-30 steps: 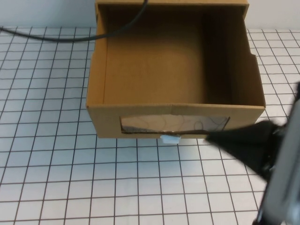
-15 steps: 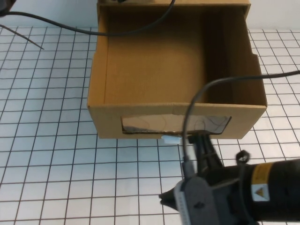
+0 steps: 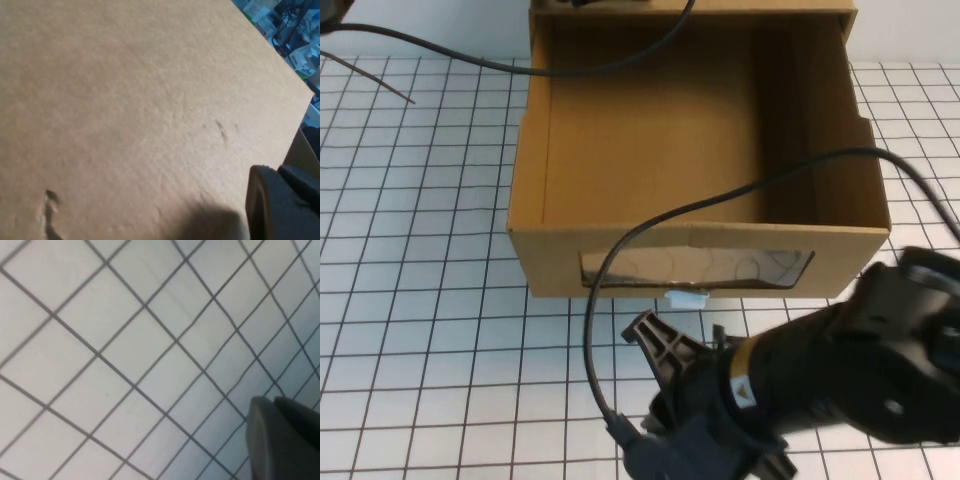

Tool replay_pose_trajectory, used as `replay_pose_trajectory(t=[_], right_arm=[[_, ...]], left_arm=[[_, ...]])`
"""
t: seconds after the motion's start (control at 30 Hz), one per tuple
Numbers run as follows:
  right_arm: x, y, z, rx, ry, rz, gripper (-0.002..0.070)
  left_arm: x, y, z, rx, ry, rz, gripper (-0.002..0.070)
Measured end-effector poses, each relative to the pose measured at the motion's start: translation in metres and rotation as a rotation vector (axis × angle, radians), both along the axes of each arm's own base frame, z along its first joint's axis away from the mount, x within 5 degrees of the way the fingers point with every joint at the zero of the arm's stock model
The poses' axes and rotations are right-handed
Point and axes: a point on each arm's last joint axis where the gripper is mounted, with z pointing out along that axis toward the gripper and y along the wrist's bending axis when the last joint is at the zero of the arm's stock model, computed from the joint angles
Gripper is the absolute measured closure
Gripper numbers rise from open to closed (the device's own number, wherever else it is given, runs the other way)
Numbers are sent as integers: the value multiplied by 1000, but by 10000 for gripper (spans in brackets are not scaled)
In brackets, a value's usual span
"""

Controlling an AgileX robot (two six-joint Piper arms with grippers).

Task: Close the shoe box
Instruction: Close the shoe box with your right arm

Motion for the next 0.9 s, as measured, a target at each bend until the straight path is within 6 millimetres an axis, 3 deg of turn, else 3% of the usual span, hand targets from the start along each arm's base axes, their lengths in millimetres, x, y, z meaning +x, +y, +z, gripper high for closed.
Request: replay_pose_trajectory(t=[0.17, 0.43, 0.6, 0.9], right_arm=[[38, 9, -2, -1, -29, -68, 690], [101, 3, 0, 28, -40, -198, 691], [129, -2, -9, 17, -22, -250, 691], [172, -5, 6, 69, -51, -334, 691]], left_arm=[[0, 0, 0, 1, -1, -2, 680], [0, 0, 0, 0, 1, -4, 680], [0, 0, 0, 0, 1, -4, 680], [-1, 0, 0, 1, 2, -6, 680]])
